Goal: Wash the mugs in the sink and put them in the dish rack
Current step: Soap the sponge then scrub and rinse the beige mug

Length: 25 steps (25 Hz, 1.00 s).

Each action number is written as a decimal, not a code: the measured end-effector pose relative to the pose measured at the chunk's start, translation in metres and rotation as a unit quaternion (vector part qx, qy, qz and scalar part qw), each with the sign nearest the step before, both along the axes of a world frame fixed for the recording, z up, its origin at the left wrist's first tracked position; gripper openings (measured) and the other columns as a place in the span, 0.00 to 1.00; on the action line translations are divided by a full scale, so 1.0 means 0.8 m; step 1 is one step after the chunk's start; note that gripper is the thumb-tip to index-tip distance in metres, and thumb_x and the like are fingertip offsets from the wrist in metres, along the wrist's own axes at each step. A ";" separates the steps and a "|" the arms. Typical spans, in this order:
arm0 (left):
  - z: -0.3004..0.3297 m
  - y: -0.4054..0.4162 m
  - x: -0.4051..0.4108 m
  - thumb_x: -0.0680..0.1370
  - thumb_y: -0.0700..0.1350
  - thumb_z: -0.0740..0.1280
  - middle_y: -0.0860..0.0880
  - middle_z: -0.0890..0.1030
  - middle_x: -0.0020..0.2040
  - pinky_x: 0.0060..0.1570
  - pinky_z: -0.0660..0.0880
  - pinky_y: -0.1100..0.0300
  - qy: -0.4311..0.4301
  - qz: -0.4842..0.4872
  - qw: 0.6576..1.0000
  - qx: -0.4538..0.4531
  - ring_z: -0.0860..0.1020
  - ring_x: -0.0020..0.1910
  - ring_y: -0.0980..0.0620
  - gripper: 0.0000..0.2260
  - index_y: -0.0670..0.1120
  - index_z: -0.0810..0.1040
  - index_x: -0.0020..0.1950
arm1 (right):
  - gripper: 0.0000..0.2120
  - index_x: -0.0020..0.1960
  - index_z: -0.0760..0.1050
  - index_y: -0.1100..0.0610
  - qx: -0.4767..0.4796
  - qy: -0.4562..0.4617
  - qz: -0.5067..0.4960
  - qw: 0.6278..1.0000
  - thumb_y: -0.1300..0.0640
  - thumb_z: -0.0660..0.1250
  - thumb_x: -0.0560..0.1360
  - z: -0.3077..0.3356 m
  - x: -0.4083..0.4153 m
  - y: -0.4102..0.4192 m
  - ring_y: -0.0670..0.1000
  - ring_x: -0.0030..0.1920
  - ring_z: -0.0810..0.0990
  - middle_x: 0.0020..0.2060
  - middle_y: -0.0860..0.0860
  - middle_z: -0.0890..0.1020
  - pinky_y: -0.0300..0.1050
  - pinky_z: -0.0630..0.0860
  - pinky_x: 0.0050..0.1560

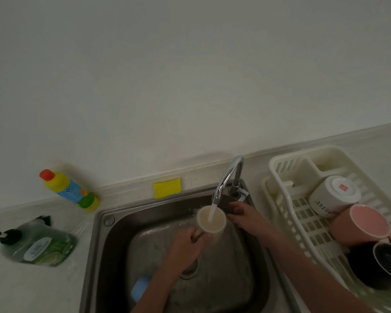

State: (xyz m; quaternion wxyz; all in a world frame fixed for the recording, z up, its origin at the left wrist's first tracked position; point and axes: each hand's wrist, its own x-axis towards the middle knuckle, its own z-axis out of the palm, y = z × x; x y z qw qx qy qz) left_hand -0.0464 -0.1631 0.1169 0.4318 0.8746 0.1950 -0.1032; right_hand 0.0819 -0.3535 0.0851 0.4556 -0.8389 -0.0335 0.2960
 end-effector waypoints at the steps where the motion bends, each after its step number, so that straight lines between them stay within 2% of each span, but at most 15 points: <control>1: -0.003 0.000 -0.001 0.77 0.54 0.69 0.53 0.77 0.34 0.34 0.71 0.68 0.000 -0.004 1.000 0.004 0.73 0.31 0.61 0.13 0.45 0.77 0.40 | 0.23 0.68 0.73 0.48 -0.004 -0.006 0.000 1.000 0.53 0.73 0.74 0.000 0.001 0.002 0.49 0.59 0.78 0.58 0.47 0.77 0.52 0.76 0.63; 5: -0.011 -0.001 0.000 0.77 0.56 0.68 0.50 0.80 0.38 0.42 0.77 0.61 0.010 -0.015 1.000 0.008 0.78 0.36 0.55 0.13 0.47 0.79 0.44 | 0.21 0.66 0.75 0.52 0.007 -0.011 -0.037 0.999 0.57 0.73 0.74 -0.002 0.010 0.006 0.49 0.55 0.80 0.57 0.51 0.80 0.49 0.78 0.59; 8: -0.011 -0.002 0.002 0.77 0.58 0.68 0.47 0.81 0.39 0.44 0.78 0.55 0.017 -0.008 1.000 0.017 0.79 0.38 0.51 0.15 0.45 0.78 0.44 | 0.18 0.63 0.76 0.52 0.005 0.011 -0.076 0.997 0.55 0.72 0.74 -0.007 0.014 0.004 0.50 0.52 0.81 0.54 0.52 0.81 0.52 0.79 0.58; 10: -0.010 -0.002 0.003 0.77 0.58 0.68 0.46 0.81 0.39 0.43 0.78 0.55 0.019 -0.004 1.000 0.016 0.77 0.36 0.53 0.16 0.44 0.78 0.43 | 0.17 0.62 0.76 0.52 -0.006 0.030 -0.077 0.997 0.55 0.72 0.75 -0.011 0.015 0.003 0.50 0.53 0.80 0.54 0.52 0.81 0.52 0.79 0.58; 12: -0.010 -0.002 0.003 0.76 0.58 0.68 0.48 0.80 0.37 0.42 0.77 0.56 0.015 -0.010 1.000 0.018 0.76 0.34 0.56 0.16 0.45 0.78 0.43 | 0.17 0.63 0.76 0.53 0.021 0.052 -0.078 0.995 0.57 0.72 0.75 -0.016 0.015 0.005 0.51 0.55 0.80 0.55 0.51 0.80 0.53 0.79 0.58; 15: -0.010 -0.001 0.003 0.75 0.59 0.68 0.48 0.80 0.37 0.43 0.78 0.53 0.006 -0.005 1.000 0.018 0.78 0.36 0.52 0.17 0.45 0.78 0.42 | 0.18 0.60 0.77 0.51 0.085 0.051 -0.092 0.991 0.62 0.74 0.73 -0.017 0.010 0.011 0.52 0.56 0.81 0.56 0.53 0.82 0.54 0.78 0.61; 17: -0.011 -0.001 0.001 0.76 0.59 0.68 0.49 0.80 0.36 0.41 0.77 0.57 0.010 -0.005 1.000 0.015 0.77 0.34 0.55 0.16 0.46 0.78 0.42 | 0.17 0.58 0.79 0.50 0.113 0.053 -0.122 0.985 0.64 0.75 0.72 -0.014 0.011 0.011 0.53 0.53 0.83 0.52 0.56 0.84 0.52 0.80 0.58; 19: -0.006 -0.003 0.001 0.77 0.57 0.68 0.52 0.77 0.34 0.35 0.72 0.66 0.014 -0.011 1.000 0.012 0.73 0.32 0.60 0.13 0.48 0.77 0.41 | 0.17 0.59 0.79 0.55 0.157 0.060 -0.165 0.972 0.66 0.73 0.72 -0.004 0.017 0.008 0.53 0.47 0.84 0.48 0.57 0.84 0.46 0.80 0.49; 22: 0.000 -0.004 0.001 0.78 0.56 0.68 0.55 0.76 0.33 0.32 0.69 0.70 0.020 -0.010 1.000 0.015 0.73 0.31 0.61 0.12 0.52 0.73 0.38 | 0.18 0.61 0.77 0.61 0.225 0.047 -0.231 0.945 0.72 0.70 0.73 0.015 0.028 0.004 0.50 0.40 0.81 0.47 0.60 0.83 0.38 0.78 0.40; 24: 0.001 -0.005 0.001 0.78 0.56 0.68 0.54 0.77 0.33 0.32 0.71 0.70 0.029 -0.007 0.999 0.013 0.75 0.32 0.60 0.13 0.52 0.73 0.38 | 0.23 0.63 0.74 0.58 0.237 0.048 -0.234 0.942 0.76 0.66 0.73 0.023 0.035 -0.001 0.51 0.42 0.81 0.47 0.61 0.82 0.39 0.78 0.40; 25: 0.001 -0.005 0.002 0.78 0.56 0.68 0.52 0.79 0.34 0.33 0.73 0.67 0.032 -0.004 0.999 0.003 0.77 0.33 0.58 0.13 0.51 0.74 0.38 | 0.27 0.65 0.72 0.55 0.240 0.051 -0.229 0.942 0.77 0.65 0.72 0.026 0.039 -0.005 0.53 0.43 0.81 0.47 0.61 0.82 0.42 0.79 0.42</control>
